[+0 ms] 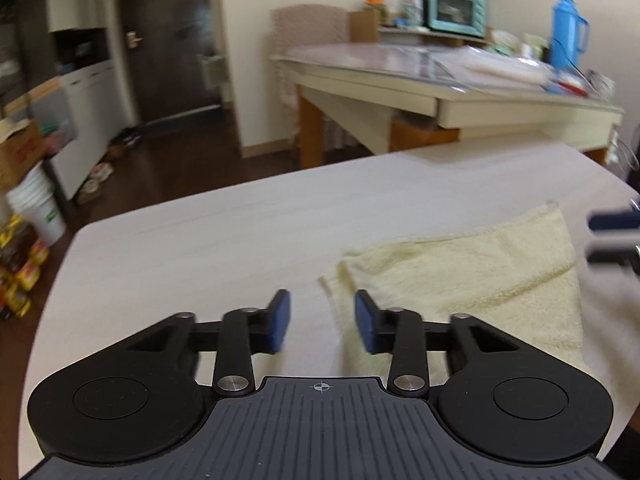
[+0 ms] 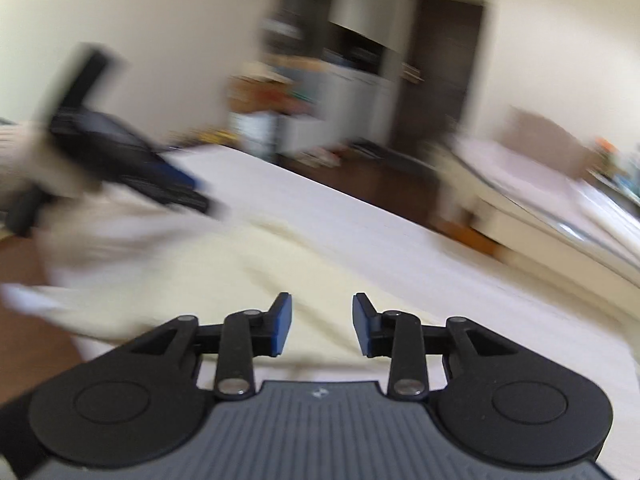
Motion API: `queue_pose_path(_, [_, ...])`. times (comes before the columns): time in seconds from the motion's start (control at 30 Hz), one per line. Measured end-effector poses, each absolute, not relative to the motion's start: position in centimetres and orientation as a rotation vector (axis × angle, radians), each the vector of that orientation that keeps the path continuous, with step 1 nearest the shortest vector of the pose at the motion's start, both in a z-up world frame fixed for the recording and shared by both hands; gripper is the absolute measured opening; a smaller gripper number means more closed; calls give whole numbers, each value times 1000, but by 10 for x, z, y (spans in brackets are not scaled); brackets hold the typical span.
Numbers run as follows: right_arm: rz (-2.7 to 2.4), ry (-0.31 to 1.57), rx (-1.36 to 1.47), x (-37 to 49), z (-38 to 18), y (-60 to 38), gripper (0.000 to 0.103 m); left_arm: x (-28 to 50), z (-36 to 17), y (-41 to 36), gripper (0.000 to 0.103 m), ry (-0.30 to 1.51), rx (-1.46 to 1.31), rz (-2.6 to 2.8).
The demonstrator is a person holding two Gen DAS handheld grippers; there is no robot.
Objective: Fold towel
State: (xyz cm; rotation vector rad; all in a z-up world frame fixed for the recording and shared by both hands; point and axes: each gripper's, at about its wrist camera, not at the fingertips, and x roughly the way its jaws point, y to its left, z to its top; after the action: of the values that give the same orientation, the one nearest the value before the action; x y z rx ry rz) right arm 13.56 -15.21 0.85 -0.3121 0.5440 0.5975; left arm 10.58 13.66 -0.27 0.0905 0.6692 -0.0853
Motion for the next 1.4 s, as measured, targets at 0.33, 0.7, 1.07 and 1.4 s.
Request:
queue_pose_path(0.33, [572,606,-344,188,-8,-149,27,132,-24,127,27,687,129,-182])
queue_pose_path(0.7, [579,553,-469,216,-15,-145,25,157,-22,131,28,670,67,-183])
queue_pose_path(1.07, [578,490,-420,188,0,-147,25,162,-17,122,3,662,97,-217])
queue_pose_path(1.4, [706,491,-311,131,17,-159,26,147,-12,116,2,647,123,-204])
